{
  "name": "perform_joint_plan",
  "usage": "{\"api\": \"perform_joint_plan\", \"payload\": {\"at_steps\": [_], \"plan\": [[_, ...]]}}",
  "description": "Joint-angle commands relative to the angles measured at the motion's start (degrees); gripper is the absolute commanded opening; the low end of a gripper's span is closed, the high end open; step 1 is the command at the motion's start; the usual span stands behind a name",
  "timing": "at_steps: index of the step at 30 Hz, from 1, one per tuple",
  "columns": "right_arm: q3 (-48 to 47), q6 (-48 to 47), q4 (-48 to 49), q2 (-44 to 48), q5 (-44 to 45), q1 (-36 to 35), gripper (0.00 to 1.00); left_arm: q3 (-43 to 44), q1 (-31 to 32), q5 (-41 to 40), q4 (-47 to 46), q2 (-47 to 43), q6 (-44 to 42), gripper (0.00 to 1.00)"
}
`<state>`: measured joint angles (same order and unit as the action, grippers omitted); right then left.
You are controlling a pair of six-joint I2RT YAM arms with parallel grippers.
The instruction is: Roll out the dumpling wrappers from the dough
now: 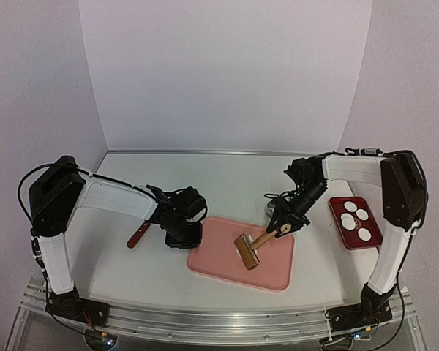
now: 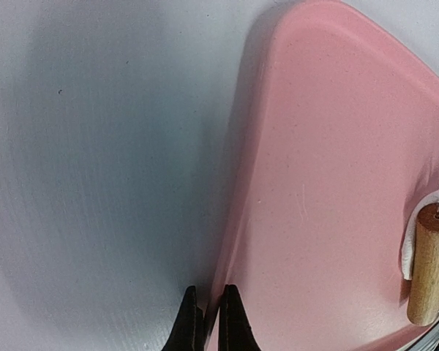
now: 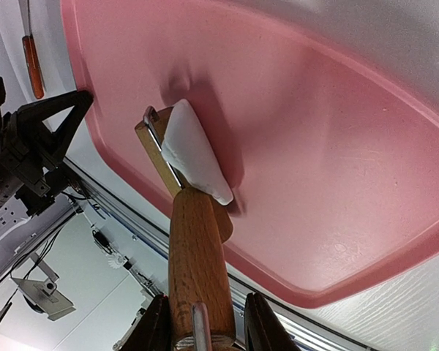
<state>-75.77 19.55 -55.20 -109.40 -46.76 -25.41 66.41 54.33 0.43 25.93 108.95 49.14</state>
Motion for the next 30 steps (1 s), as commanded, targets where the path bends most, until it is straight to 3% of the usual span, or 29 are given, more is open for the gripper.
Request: {"api": "perform_joint_plan", "payload": {"at_steps": [1, 30], "plan": [[4.23, 3.27, -1.31, -6.96, 32.16, -1.09, 0.0, 0.27, 0.35, 2.21, 1.45, 2.34, 1.75, 0.0], [4.05, 3.21, -1.43, -8.43, 32.84, -2.49, 0.0, 0.86, 1.12, 2.65, 0.7, 3.19, 1.94, 0.0]]}}
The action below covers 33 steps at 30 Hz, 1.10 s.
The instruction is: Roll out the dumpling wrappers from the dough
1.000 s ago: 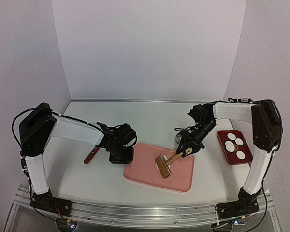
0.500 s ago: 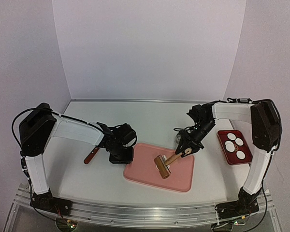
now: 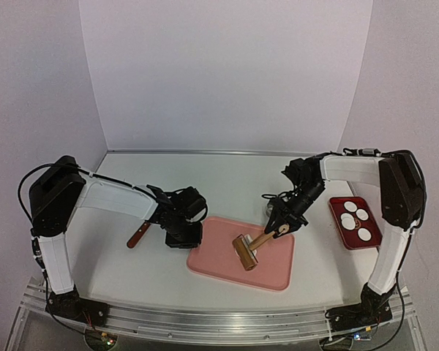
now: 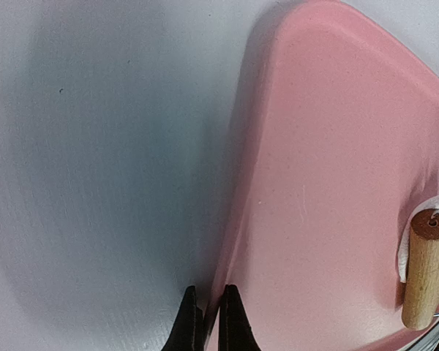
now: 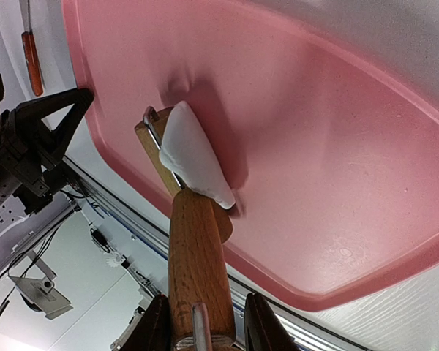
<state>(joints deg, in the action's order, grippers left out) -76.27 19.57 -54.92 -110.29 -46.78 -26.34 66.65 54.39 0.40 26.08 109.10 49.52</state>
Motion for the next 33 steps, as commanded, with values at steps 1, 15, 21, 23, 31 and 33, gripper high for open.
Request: {"api": "perform_joint_plan", "payload": {"at_steps": [1, 15, 21, 23, 31, 33], "plan": [[4.49, 3.19, -1.71, -7.63, 32.85, -1.68, 0.0, 0.67, 1.07, 2.71, 0.55, 3.09, 1.55, 0.0], [3.9, 3.02, -1.77, -8.26, 32.93, -2.56, 0.0, 1.03, 1.33, 2.85, 0.55, 3.49, 1.62, 0.0], [3.51, 2.94, -1.99, -8.52, 33.09, -2.94, 0.0, 1.08, 1.48, 2.74, 0.54, 3.5, 1.8, 0.0], [3.4, 2.82, -2.11, -8.6, 33.09, -3.08, 0.0, 1.11, 1.51, 2.67, 0.55, 3.51, 1.85, 0.0], [2.99, 2.84, -2.24, -8.66, 33.38, -3.46, 0.0, 1.09, 1.59, 2.67, 0.46, 3.54, 1.92, 0.0], [2.82, 2.84, -2.29, -8.76, 33.49, -3.64, 0.0, 1.09, 1.6, 2.68, 0.47, 3.61, 1.9, 0.0]]}}
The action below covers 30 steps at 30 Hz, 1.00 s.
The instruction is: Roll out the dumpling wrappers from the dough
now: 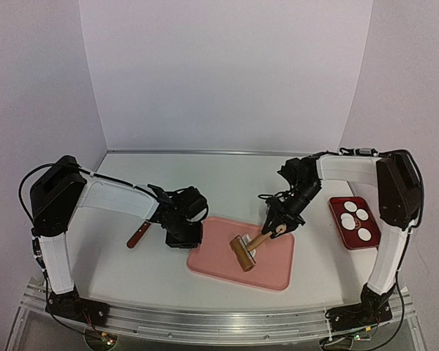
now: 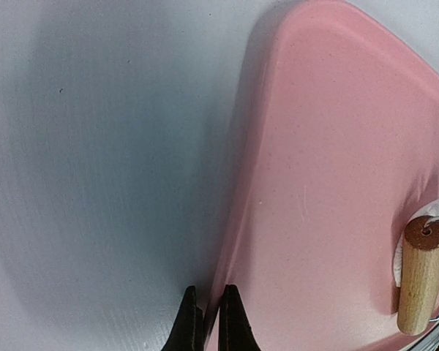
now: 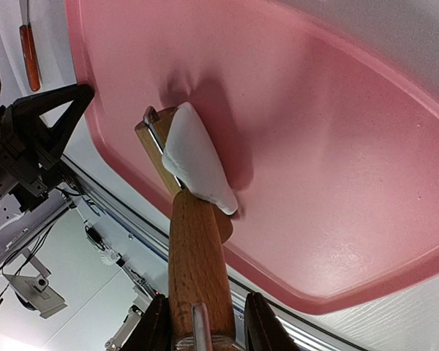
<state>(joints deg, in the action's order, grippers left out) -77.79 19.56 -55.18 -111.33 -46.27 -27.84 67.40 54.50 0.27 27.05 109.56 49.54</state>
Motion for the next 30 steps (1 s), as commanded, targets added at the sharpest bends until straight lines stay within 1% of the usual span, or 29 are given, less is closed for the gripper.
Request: {"api": "perform_joint_plan", "payload": {"at_steps": [1, 12, 19, 23, 30], "plan": [[4.25, 2.86, -2.04, -7.78, 33.0, -2.18, 0.0, 0.36, 1.49, 2.76, -0.46, 3.15, 1.87, 0.0], [2.71, 2.78, -2.73, -7.71, 33.8, -3.3, 0.0, 0.55, 1.57, 2.61, -0.08, 3.02, 2.11, 0.0], [2.11, 4.45, -3.78, -4.79, 36.08, -3.33, 0.0, -1.02, 1.59, 1.26, 0.83, 1.77, 3.8, 0.0], [2.83, 5.34, -4.32, -3.25, 36.63, -1.03, 0.0, -3.02, 1.55, 0.67, 0.79, 0.61, 5.01, 0.0], [5.41, 5.1, -4.33, -1.54, 37.62, 4.6, 0.0, -3.48, 1.52, 0.37, 1.26, 0.98, 5.71, 0.0]]}}
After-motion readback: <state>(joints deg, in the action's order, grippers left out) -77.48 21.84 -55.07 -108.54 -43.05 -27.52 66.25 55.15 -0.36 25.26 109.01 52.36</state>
